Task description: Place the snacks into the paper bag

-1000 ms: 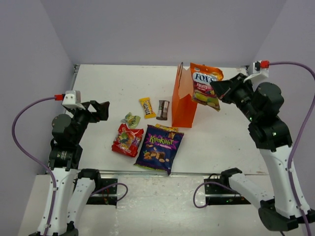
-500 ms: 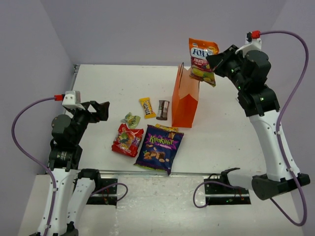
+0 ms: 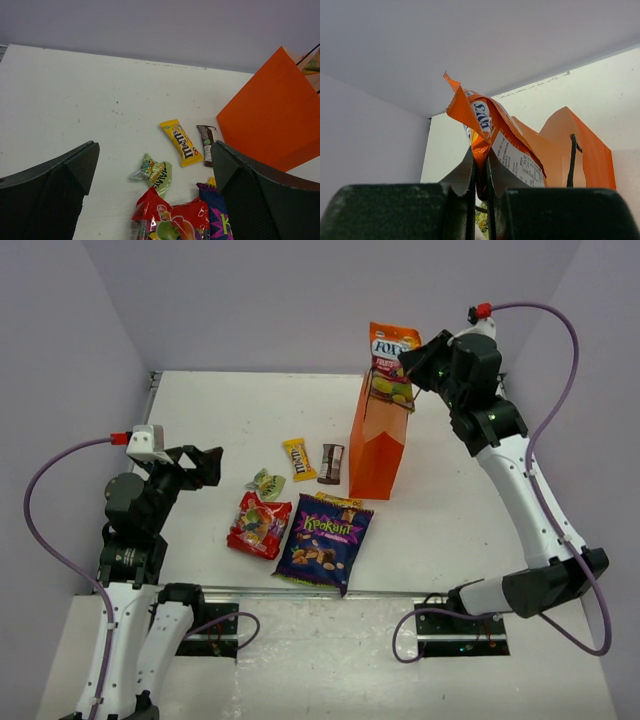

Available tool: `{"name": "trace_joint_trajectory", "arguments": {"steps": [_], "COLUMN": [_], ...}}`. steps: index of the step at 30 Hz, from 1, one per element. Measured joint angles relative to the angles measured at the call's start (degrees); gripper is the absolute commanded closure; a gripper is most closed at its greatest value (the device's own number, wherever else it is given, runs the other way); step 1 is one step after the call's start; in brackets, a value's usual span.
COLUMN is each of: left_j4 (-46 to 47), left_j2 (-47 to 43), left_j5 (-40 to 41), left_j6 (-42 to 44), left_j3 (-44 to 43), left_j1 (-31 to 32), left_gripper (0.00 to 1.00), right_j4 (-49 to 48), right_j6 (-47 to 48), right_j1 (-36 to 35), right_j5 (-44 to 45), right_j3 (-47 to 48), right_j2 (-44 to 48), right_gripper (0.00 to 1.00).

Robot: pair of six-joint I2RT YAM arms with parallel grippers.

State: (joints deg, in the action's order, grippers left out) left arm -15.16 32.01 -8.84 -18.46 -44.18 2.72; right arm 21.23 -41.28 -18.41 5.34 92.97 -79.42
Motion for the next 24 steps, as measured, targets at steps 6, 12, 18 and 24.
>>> {"name": "trace_joint_trajectory", "arguments": {"steps": [6, 12, 18, 24], "left_j4": [0.0, 0.0, 0.0, 0.0], "left_j2": [0.0, 0.0, 0.0, 0.0], "left_j5": [0.0, 0.0, 0.0, -0.9], "left_j6": [0.0, 0.0, 0.0, 0.0], "left_j3": [0.0, 0.0, 0.0, 0.0], "left_j1": [0.0, 0.0, 0.0, 0.0], "left_gripper": [0.00, 0.00, 0.00, 0.00], "right_j4": [-0.2, -0.5, -2.1, -1.9], "right_j6": [-0.6, -1.1, -0.1, 0.3], "right_j1": [-1.0, -1.6, -1.9, -2.1], "right_j5": [1.6, 1.6, 2.2, 2.5], "right_j3": [0.0, 0.0, 0.0, -0.2], "right_j2": [-3.1, -3.8, -3.8, -2.5], "right_gripper": [1.00, 0.45, 0.05, 0.01]}}
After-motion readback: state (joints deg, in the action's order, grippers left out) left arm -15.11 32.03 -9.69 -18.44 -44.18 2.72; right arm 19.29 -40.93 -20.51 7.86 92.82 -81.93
